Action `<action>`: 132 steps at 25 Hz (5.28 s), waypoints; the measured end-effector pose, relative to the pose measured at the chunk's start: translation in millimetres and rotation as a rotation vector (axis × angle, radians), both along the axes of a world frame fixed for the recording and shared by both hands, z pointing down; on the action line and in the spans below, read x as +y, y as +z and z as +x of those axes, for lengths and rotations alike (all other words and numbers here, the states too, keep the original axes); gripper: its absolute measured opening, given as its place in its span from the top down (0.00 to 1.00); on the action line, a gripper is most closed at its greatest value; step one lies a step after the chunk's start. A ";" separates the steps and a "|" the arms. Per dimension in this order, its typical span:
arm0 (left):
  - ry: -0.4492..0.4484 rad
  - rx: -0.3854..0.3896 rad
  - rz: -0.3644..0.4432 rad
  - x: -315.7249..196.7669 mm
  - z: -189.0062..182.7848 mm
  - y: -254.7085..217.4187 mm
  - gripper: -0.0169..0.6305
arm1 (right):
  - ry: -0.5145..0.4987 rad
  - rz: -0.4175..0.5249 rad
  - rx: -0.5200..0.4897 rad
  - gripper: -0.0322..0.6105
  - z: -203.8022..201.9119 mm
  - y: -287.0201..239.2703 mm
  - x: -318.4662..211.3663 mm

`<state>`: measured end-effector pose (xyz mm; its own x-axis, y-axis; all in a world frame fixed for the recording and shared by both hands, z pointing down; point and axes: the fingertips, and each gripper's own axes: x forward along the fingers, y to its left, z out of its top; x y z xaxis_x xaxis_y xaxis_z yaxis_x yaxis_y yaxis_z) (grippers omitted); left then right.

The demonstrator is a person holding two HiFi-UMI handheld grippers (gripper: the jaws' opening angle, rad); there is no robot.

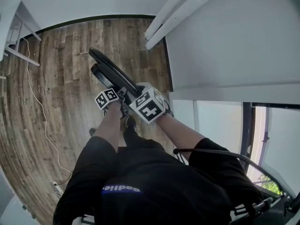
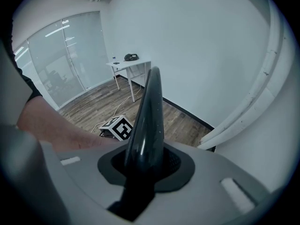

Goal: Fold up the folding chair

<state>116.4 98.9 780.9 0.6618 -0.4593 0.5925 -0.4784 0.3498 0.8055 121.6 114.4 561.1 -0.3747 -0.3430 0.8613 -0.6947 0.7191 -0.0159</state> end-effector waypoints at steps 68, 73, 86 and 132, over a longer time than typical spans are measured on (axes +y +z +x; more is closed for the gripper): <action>2.140 -0.673 1.662 -102.8 10.9 -273.4 0.67 | 0.021 -0.008 -0.058 0.83 49.6 -16.5 -41.3; 2.368 -0.729 1.538 -107.9 27.5 -235.5 0.68 | 0.019 -0.017 -0.068 0.83 61.3 -16.6 -48.3; 2.479 -0.686 1.431 -124.9 58.2 -223.5 0.83 | 0.001 -0.012 -0.084 0.84 90.3 -13.6 -67.0; 1.936 -0.767 0.977 -565.3 -286.8 -301.5 0.91 | -0.654 -0.059 0.032 0.88 -215.8 -87.2 -562.7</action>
<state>-170.4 -466.4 479.4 0.3603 0.0153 0.9327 0.1530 -0.9873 -0.0429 -94.2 -448.3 473.9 -0.4641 -0.0055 0.8858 -0.1158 0.9918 -0.0545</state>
